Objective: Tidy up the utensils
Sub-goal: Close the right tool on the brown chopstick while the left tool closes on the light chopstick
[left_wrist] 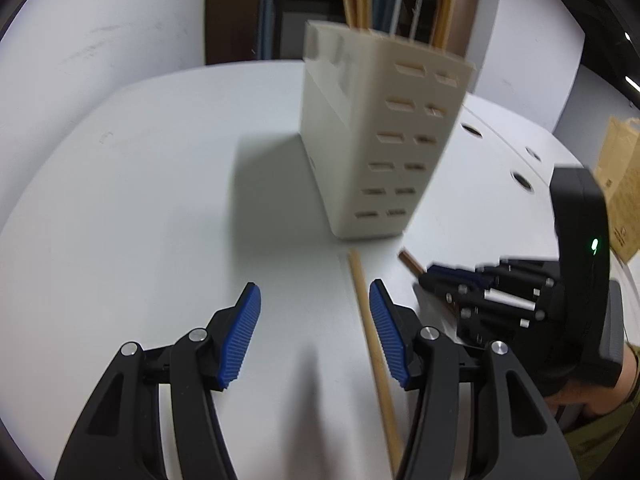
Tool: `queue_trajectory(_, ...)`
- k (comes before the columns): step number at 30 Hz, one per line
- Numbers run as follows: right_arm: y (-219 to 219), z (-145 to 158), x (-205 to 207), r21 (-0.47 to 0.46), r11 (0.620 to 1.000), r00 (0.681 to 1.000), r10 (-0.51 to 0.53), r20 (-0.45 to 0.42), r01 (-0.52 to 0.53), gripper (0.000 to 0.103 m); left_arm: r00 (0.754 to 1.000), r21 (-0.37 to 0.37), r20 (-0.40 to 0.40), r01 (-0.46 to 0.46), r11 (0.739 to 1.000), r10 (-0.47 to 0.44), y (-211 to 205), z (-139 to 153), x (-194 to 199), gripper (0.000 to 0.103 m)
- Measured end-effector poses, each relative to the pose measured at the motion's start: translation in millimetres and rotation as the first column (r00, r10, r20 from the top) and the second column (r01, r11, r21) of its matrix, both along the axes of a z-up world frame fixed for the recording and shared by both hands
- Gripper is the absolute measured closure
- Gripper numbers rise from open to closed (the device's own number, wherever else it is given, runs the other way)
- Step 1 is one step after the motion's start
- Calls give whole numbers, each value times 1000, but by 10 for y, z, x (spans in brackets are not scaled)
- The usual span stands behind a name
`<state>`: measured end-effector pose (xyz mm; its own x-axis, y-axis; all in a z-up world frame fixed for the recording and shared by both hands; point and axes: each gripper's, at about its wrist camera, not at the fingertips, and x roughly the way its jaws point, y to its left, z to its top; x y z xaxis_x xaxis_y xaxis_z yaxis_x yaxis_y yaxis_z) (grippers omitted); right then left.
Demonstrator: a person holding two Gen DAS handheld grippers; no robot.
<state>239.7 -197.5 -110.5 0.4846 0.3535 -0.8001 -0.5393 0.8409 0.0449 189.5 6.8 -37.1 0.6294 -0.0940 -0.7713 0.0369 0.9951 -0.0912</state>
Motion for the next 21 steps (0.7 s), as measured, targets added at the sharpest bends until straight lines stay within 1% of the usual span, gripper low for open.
queue_trajectory(3,-42,7,-51,4,1000,1000,-1,-5,1,96,998,19,-47,38,999,-37,-93,-85,68,47)
queue_trajectory(5,-92,12,-75,9,1000,1000,-4,-12,4,96,995,18,-76,62,998,-60,-146,-130,103,47)
queue_trajectory(6,-55,55,46,11,1000,1000,-4,-16,4,96,993,22,-92,72,997,-70,-179,-155,132,47)
queue_trajectory(8,-82,59,25,17,1000,1000,0,-23,0,96,990,44,-115,85,995,-79,-232,-202,178,47)
queue_trajectory(10,-81,66,53,18,1000,1000,2,-27,-1,96,985,70,-147,101,992,-90,-284,-257,230,54)
queue_trajectory(11,-98,88,162,21,1000,1000,3,-31,-2,96,982,84,-167,107,991,-92,-310,-289,262,56)
queue_trajectory(14,-151,107,184,24,1000,999,9,-36,-8,96,977,112,-192,115,987,-93,-368,-339,339,57)
queue_trajectory(19,-211,121,130,27,1000,999,12,-38,-11,96,970,132,-226,127,983,-95,-454,-395,416,57)
queue_trajectory(20,-220,121,120,27,1000,999,12,-38,-11,96,968,138,-235,128,982,-93,-470,-403,441,60)
queue_trajectory(21,-247,124,140,26,1000,999,14,-37,-13,96,966,140,-240,130,982,-93,-470,-392,469,61)
